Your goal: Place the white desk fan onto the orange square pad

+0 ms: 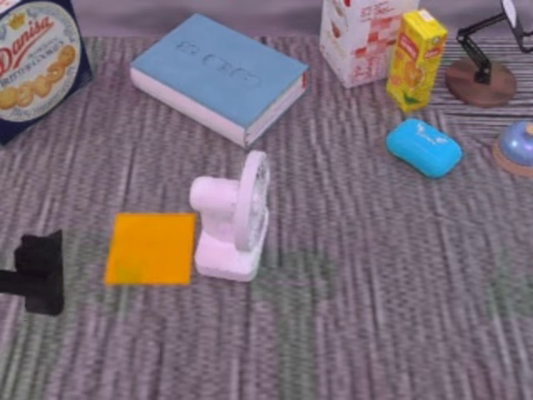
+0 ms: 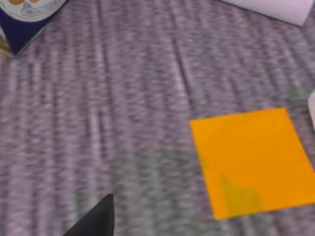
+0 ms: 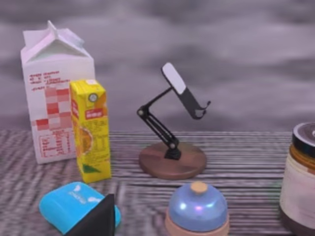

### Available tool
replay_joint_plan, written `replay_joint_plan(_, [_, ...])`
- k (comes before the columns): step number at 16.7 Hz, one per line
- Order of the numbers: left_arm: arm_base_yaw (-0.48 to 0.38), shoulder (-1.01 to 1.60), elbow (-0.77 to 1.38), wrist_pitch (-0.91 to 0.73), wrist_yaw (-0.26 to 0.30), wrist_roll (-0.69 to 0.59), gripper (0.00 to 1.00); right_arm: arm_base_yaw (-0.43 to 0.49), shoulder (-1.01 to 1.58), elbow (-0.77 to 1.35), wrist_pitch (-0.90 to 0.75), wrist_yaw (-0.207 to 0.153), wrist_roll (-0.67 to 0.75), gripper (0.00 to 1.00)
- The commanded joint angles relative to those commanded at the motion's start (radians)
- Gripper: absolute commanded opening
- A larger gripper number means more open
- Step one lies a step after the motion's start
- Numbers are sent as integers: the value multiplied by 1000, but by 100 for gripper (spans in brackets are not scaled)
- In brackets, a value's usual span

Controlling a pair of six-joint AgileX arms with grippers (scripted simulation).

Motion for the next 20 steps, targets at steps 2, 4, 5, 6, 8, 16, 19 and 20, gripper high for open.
replay_joint_plan(2, [-52,164,194,-129,9,-23,100,0,0,0,0,0,0,100])
replay_joint_plan(4, [-104,334,408,-249,20,-56,100,0,0,0,0,0,0,100])
replay_joint_plan(5, [-130,421,521,-306,25,-75,100,0,0,0,0,0,0,100])
replay_joint_plan(6, [-156,510,636,-360,30,-97,100,0,0,0,0,0,0,100])
replay_joint_plan(8, [-206,690,865,-466,39,-143,100,0,0,0,0,0,0,100])
replay_joint_plan(16, [-368,1375,1583,-862,27,-331,100,0,0,0,0,0,0,100])
replay_joint_plan(19, [-406,1563,1719,-980,6,-378,100,0,0,0,0,0,0,100])
replay_joint_plan(20, [-415,1609,1748,-1013,0,-390,100,0,0,0,0,0,0,100])
